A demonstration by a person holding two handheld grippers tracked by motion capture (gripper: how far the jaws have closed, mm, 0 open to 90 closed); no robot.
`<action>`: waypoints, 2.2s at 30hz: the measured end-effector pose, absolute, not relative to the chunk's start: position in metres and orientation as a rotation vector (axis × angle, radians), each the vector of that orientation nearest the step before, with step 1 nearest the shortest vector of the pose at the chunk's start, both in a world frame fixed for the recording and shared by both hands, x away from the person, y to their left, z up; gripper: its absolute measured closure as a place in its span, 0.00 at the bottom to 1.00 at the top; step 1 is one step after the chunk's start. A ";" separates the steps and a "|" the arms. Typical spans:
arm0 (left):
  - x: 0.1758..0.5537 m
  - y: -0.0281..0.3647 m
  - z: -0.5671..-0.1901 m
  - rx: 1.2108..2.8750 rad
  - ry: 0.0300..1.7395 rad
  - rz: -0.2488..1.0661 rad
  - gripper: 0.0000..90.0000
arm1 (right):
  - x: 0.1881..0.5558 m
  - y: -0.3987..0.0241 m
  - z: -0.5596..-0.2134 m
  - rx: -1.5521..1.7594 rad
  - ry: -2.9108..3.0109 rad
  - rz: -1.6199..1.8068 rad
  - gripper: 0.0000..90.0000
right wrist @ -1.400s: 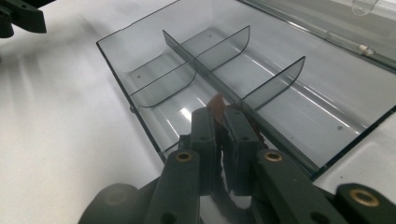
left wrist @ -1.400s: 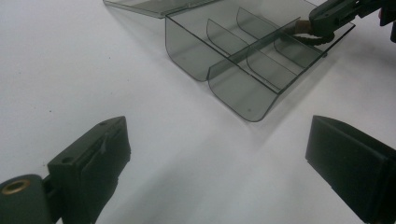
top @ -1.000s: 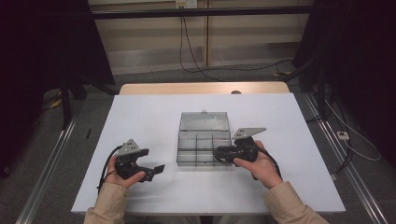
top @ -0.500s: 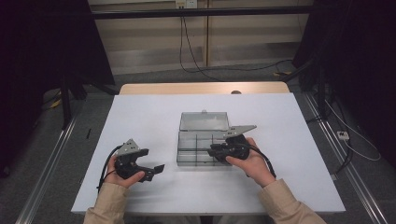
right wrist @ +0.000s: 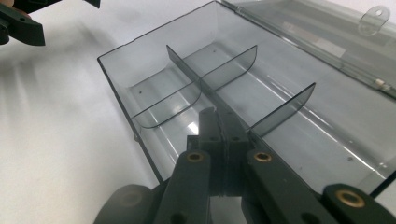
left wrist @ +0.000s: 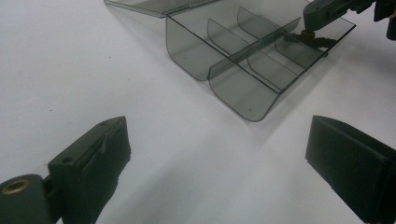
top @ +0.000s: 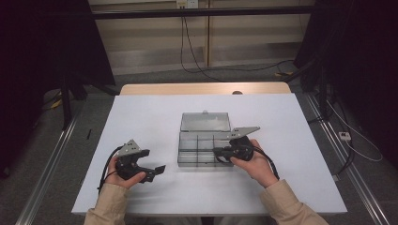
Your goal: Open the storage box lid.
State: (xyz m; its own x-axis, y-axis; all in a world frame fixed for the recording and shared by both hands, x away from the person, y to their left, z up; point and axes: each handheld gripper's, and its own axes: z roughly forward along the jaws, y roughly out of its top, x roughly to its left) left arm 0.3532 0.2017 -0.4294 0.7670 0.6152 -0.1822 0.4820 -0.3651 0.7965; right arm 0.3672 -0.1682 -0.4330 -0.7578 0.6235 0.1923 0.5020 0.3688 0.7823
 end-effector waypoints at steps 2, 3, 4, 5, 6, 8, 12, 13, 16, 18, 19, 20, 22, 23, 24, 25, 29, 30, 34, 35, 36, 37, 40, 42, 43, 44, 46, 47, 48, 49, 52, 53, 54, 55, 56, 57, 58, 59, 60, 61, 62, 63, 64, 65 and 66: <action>0.353 0.201 -0.430 2.032 0.821 0.181 0.07 | 0.366 -0.167 -0.432 1.007 2.494 1.328 1.00; 0.353 0.201 -0.430 2.032 0.821 0.181 0.07 | 0.366 -0.167 -0.432 1.004 2.495 1.325 1.00; 0.353 0.201 -0.429 2.031 0.821 0.181 0.07 | 0.366 -0.167 -0.433 1.003 2.499 1.324 1.00; 0.353 0.202 -0.429 2.031 0.822 0.182 0.07 | 0.366 -0.167 -0.434 1.006 2.502 1.323 1.00; 0.353 0.202 -0.429 2.031 0.822 0.181 0.07 | 0.366 -0.167 -0.434 1.010 2.501 1.321 1.00; 0.353 0.202 -0.429 2.031 0.822 0.181 0.07 | 0.366 -0.169 -0.435 1.015 2.503 1.311 1.00; 0.353 0.201 -0.429 2.034 0.822 0.184 0.07 | 0.364 -0.173 -0.437 1.020 2.507 1.303 1.00; 0.353 0.201 -0.429 2.035 0.823 0.184 0.07 | 0.364 -0.174 -0.437 1.024 2.499 1.312 1.00; 0.353 0.201 -0.429 2.030 0.823 0.184 0.07 | 0.364 -0.173 -0.433 1.026 2.474 1.345 0.95; 0.353 0.202 -0.429 2.029 0.825 0.183 0.07 | 0.363 -0.170 -0.431 1.022 2.472 1.356 0.90; 0.353 0.202 -0.429 2.030 0.825 0.183 0.07 | 0.363 -0.168 -0.431 1.019 2.473 1.357 0.88; 0.353 0.201 -0.429 2.030 0.824 0.184 0.07 | 0.363 -0.166 -0.432 1.015 2.475 1.347 0.87; 0.353 0.201 -0.429 2.031 0.824 0.184 0.07 | 0.365 -0.162 -0.433 1.013 2.482 1.348 0.87; 0.353 0.202 -0.429 2.033 0.820 0.187 0.07 | 0.365 -0.160 -0.433 1.008 2.488 1.342 0.86; 0.353 0.202 -0.429 2.032 0.819 0.186 0.07 | 0.365 -0.158 -0.434 0.999 2.492 1.327 0.86; 0.353 0.202 -0.429 2.030 0.821 0.183 0.07 | 0.365 -0.157 -0.434 0.992 2.496 1.314 0.86; 0.353 0.202 -0.429 2.033 0.821 0.184 0.07 | 0.366 -0.159 -0.436 0.997 2.500 1.285 0.86; 0.353 0.202 -0.429 2.034 0.821 0.183 0.07 | 0.366 -0.159 -0.436 1.004 2.500 1.283 0.86; 0.353 0.202 -0.429 2.029 0.821 0.183 0.07 | 0.365 -0.161 -0.437 1.006 2.506 1.278 0.88; 0.353 0.202 -0.429 2.029 0.823 0.184 0.07 | 0.365 -0.161 -0.437 1.003 2.510 1.281 0.89; 0.353 0.202 -0.429 2.029 0.823 0.184 0.07 | 0.365 -0.162 -0.437 1.002 2.511 1.282 0.90; 0.353 0.202 -0.429 2.029 0.823 0.184 0.07 | 0.365 -0.162 -0.437 1.004 2.510 1.283 0.91; 0.353 0.202 -0.429 2.032 0.821 0.183 0.07 | 0.364 -0.165 -0.437 1.009 2.511 1.295 0.96; 0.353 0.202 -0.429 2.033 0.820 0.183 0.07 | 0.363 -0.167 -0.436 1.014 2.511 1.304 0.97; 0.353 0.202 -0.429 2.033 0.820 0.184 0.07 | 0.363 -0.168 -0.437 1.014 2.513 1.303 0.98; 0.353 0.202 -0.429 2.032 0.821 0.184 0.07 | 0.363 -0.169 -0.437 1.013 2.512 1.302 0.98; 0.353 0.202 -0.429 2.030 0.819 0.185 0.07 | 0.362 -0.169 -0.437 1.018 2.512 1.301 0.98; 0.353 0.202 -0.429 2.031 0.819 0.185 0.07 | 0.362 -0.170 -0.437 1.016 2.513 1.297 0.98; 0.353 0.202 -0.429 2.031 0.819 0.186 0.07 | 0.362 -0.170 -0.438 1.015 2.512 1.299 0.98; 0.353 0.202 -0.429 2.031 0.819 0.185 0.07 | 0.362 -0.170 -0.438 1.017 2.512 1.299 0.98; 0.353 0.202 -0.429 2.035 0.819 0.188 0.07 | 0.361 -0.170 -0.439 1.018 2.516 1.298 0.98; 0.353 0.201 -0.429 2.033 0.820 0.188 0.07 | 0.361 -0.169 -0.439 1.016 2.519 1.297 0.98; 0.353 0.201 -0.429 2.036 0.819 0.188 0.07 | 0.361 -0.169 -0.440 1.019 2.518 1.295 0.98; 0.353 0.201 -0.429 2.037 0.819 0.189 0.07 | 0.361 -0.169 -0.440 1.016 2.520 1.293 0.98; 0.353 0.201 -0.429 2.036 0.821 0.187 0.07 | 0.361 -0.169 -0.440 1.017 2.522 1.295 0.98; 0.353 0.201 -0.429 2.036 0.821 0.186 0.07 | 0.361 -0.169 -0.441 1.019 2.520 1.293 0.99; 0.353 0.201 -0.429 2.034 0.820 0.186 0.07 | 0.361 -0.169 -0.441 1.020 2.522 1.293 0.99; 0.353 0.201 -0.429 2.033 0.820 0.185 0.07 | 0.362 -0.169 -0.441 1.022 2.523 1.294 0.99; 0.353 0.200 -0.429 2.031 0.822 0.183 0.07 | 0.362 -0.169 -0.442 1.021 2.522 1.291 0.99; 0.353 0.200 -0.430 2.031 0.821 0.182 0.07 | 0.362 -0.170 -0.442 1.024 2.522 1.293 0.99; 0.353 0.200 -0.430 2.030 0.821 0.183 0.07 | 0.362 -0.170 -0.443 1.029 2.522 1.293 0.98; 0.353 0.200 -0.429 2.030 0.822 0.183 0.07 | 0.362 -0.170 -0.443 1.031 2.522 1.290 0.98; 0.353 0.200 -0.429 2.030 0.820 0.183 0.07 | 0.362 -0.171 -0.443 1.034 2.520 1.295 0.98; 0.353 0.200 -0.429 2.029 0.820 0.184 0.07 | 0.362 -0.171 -0.444 1.033 2.517 1.296 0.97; 0.353 0.200 -0.429 2.029 0.820 0.183 0.07 | 0.362 -0.171 -0.444 1.035 2.517 1.295 0.97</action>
State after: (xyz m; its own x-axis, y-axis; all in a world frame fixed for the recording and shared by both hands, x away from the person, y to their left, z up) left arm 0.3531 0.2003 -0.4294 0.7677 0.6147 -0.1809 0.4797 -0.3642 0.7983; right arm 0.3623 -0.1711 -0.4440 -0.7570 0.6259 0.1876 0.5167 0.3976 0.7582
